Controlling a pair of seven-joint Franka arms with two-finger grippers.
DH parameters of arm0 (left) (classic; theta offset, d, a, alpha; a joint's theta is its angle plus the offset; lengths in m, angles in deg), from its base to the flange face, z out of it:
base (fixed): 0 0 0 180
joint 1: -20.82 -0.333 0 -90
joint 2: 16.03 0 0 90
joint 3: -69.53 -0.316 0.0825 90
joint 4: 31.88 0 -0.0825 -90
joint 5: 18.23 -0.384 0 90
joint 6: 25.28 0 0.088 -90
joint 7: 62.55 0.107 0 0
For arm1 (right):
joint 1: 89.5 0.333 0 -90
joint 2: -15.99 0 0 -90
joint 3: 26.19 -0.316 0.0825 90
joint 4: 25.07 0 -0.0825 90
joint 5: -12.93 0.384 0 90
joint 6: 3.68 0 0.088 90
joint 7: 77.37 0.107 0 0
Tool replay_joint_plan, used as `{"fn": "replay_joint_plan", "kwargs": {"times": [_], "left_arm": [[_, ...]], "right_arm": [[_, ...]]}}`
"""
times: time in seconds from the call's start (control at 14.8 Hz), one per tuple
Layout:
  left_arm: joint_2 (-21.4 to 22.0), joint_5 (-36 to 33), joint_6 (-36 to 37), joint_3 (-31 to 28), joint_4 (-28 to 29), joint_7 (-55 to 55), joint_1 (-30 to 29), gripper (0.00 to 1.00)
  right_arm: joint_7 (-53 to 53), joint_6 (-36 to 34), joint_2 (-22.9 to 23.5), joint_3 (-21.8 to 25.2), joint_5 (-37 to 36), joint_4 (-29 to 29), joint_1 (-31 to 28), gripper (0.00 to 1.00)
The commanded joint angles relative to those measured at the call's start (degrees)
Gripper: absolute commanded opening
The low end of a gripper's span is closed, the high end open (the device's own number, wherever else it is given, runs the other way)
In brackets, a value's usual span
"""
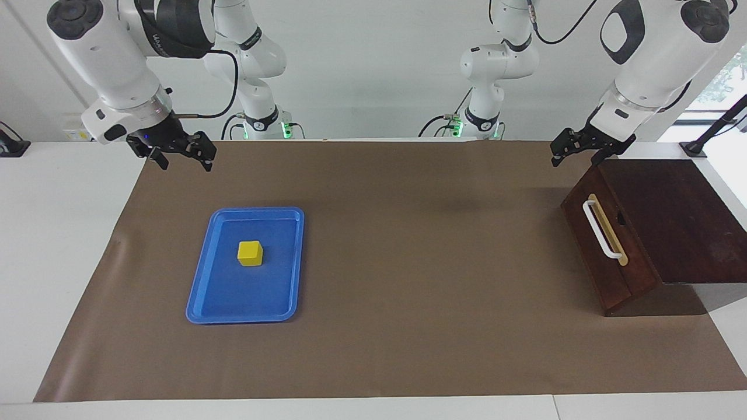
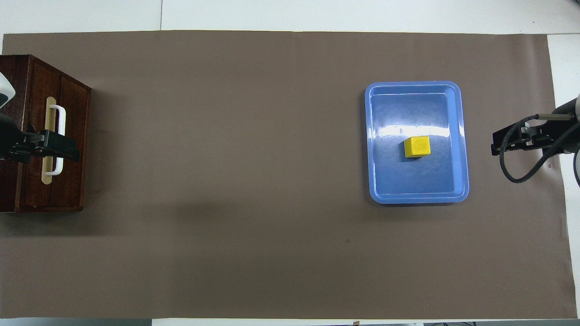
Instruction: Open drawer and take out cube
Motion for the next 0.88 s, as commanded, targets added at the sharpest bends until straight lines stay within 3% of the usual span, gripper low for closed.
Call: {"fn": "replay_joint_plan", "kwargs": {"times": [0.0, 0.47, 0.81], "left_arm": [[-0.41, 1.05, 1.38, 0.03, -1.22, 1.23, -0.52, 1.00], [0.03, 0.96, 0.15, 0.03, -1.22, 1.14, -0.52, 1.00], [0.03, 0.96, -0.12, 0.03, -1.13, 1.05, -0.52, 1.00]], "right_arm": [[1.08, -1.28, -0.18, -0.40, -1.19, -0.30, -0.16, 1.00], [5.21, -0.49, -0.18, -0.49, -3.30, -0.48, -0.07, 1.00], [-1.10, -0.49, -0.18, -0.66, -2.25, -0.48, -0.25, 1.00]]}}
